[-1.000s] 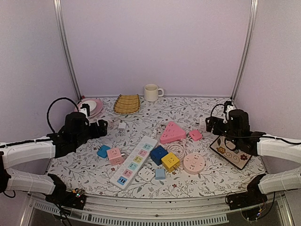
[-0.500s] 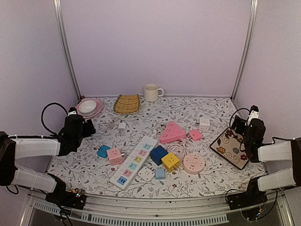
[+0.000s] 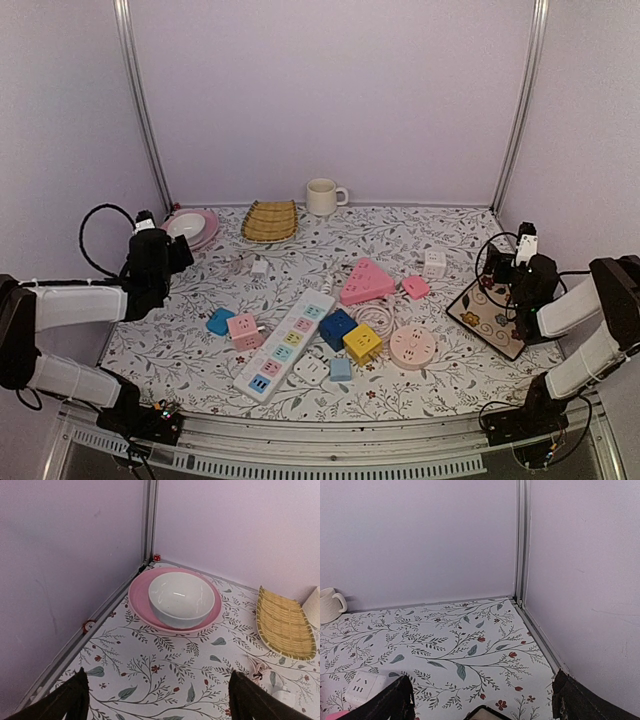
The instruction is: Pull the plug off the socket
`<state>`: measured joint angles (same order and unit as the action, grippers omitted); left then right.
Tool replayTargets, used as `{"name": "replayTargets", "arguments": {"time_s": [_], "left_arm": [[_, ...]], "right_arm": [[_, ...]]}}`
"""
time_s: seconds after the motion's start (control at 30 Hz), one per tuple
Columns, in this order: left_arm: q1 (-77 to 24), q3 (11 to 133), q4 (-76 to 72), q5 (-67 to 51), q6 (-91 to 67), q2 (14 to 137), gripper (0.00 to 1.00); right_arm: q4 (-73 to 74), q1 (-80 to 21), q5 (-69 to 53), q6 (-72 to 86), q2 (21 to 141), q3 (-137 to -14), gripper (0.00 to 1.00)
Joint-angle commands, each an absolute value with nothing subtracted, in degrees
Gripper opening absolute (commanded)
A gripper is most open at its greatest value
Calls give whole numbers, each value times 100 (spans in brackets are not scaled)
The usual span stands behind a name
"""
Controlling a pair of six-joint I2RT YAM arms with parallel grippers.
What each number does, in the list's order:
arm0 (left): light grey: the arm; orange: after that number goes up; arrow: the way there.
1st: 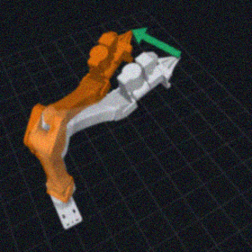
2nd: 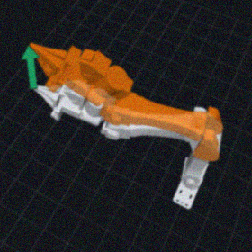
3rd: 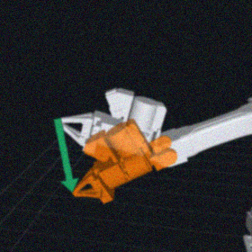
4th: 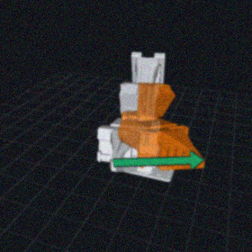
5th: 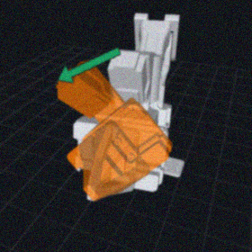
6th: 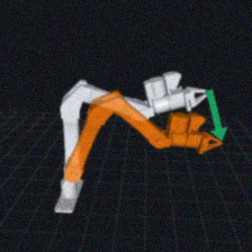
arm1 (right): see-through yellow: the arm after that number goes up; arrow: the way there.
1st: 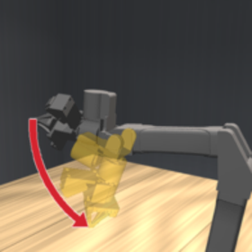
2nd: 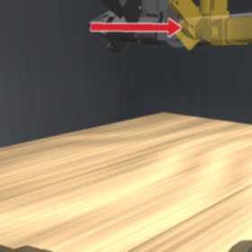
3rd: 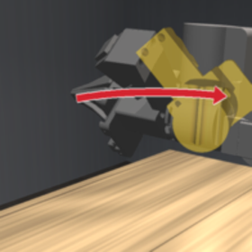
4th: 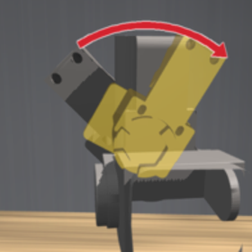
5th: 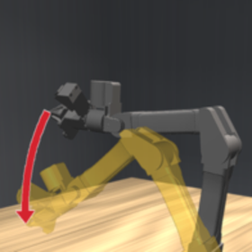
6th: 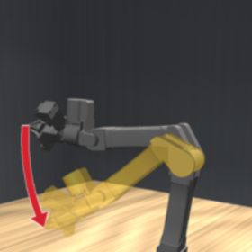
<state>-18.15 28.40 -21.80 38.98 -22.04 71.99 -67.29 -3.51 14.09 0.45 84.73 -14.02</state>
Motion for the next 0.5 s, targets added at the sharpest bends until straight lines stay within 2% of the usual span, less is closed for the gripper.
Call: {"name": "replayTargets", "arguments": {"time_s": [0.0,0.1,0.27,0.47], "left_arm": [[-1511,2526,-3128,4237,-1461,6988,97],[-1211,2305,-3663,4044,-1369,6933,97],[-774,1661,-5431,3999,-877,7320,97],[-663,1651,-5923,3933,-667,7980,97]], "right_arm": [[-6944,-196,638,-186,8558,-1521,99],[-7664,-73,388,-122,8834,-1312,99],[-7476,-72,392,-177,8754,-1288,99],[-7570,-71,389,-180,8773,-1274,99]]}}
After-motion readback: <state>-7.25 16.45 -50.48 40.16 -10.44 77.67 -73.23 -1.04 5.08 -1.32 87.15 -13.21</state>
